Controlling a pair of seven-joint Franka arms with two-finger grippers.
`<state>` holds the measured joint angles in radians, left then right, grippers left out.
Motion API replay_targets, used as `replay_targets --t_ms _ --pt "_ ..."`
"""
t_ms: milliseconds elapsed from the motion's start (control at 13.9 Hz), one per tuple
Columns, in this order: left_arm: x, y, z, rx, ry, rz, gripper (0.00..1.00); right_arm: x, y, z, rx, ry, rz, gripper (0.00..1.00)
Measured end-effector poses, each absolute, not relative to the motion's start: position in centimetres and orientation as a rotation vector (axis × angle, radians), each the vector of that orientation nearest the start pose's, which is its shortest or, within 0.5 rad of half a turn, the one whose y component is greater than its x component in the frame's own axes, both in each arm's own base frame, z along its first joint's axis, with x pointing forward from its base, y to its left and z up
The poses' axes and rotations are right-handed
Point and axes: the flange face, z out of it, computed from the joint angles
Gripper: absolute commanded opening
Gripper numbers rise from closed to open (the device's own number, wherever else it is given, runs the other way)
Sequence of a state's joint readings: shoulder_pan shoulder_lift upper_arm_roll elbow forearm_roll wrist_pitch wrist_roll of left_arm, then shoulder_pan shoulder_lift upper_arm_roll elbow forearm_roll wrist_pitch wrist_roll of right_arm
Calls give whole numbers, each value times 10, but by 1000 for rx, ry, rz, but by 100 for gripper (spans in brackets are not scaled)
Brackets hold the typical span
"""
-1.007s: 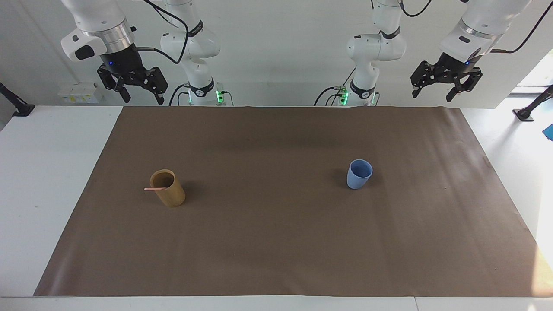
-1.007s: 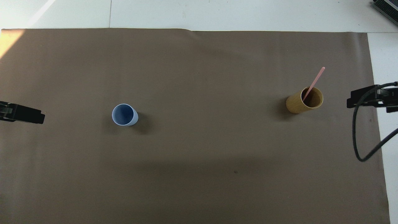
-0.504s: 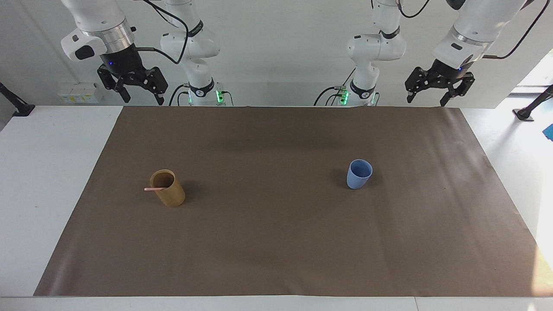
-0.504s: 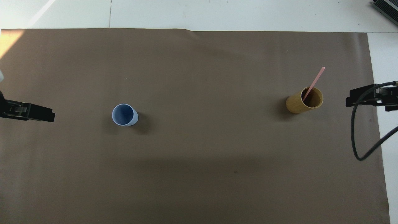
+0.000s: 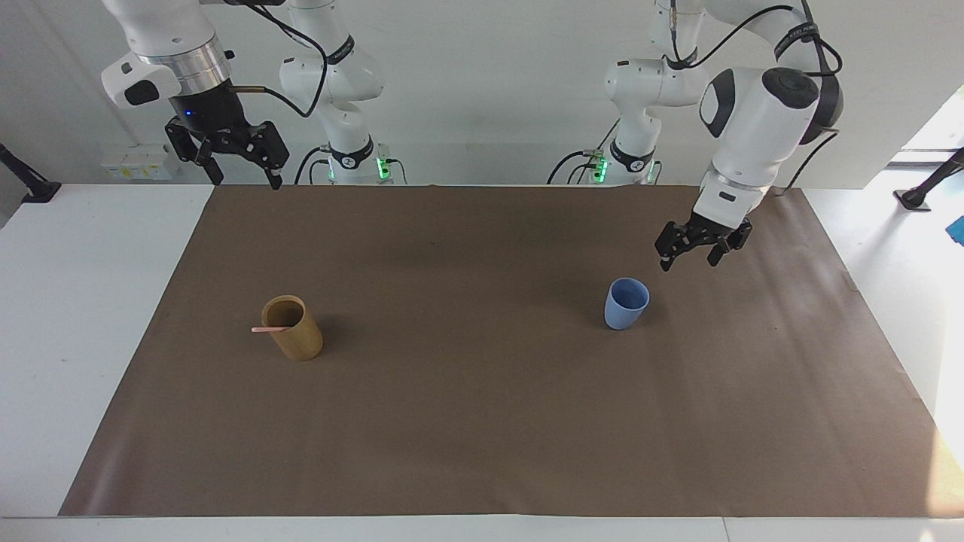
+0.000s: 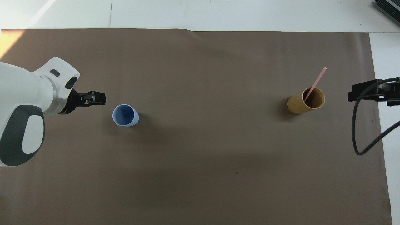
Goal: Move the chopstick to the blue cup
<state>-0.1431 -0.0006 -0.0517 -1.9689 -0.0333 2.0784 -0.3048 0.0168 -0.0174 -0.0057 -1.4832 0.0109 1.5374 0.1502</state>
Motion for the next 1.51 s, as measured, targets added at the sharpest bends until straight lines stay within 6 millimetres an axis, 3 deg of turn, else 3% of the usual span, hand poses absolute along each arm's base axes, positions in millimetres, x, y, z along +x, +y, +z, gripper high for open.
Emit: replay_targets --t_ms 288,504,576,647,719,1079,1295,1511 --pt "548 -130 403 -3175 -243 -59 100 550 6 671 -3111 218 -159 100" --pt "537 -136 384 -3171 -233 -31 100 563 5 662 -3103 223 -226 100" --pt "533 -138 380 -3169 -226 -23 85 570 3 656 -3101 227 -241 100" --pt "531 -140 375 -3172 -220 -37 49 579 2 647 -3099 231 -259 100" --pt "531 -141 373 -3179 -218 -77 1 592 1 635 -3096 234 -282 100" --pt "535 -141 374 -3191 -194 -150 0 653 -3 547 -3091 248 -321 100" --pt "539 -142 380 -3196 -133 -178 0 671 -4 503 -3098 250 -281 100" --pt "549 -151 406 -3171 -11 -177 0 673 -5 473 -3098 240 -292 79"
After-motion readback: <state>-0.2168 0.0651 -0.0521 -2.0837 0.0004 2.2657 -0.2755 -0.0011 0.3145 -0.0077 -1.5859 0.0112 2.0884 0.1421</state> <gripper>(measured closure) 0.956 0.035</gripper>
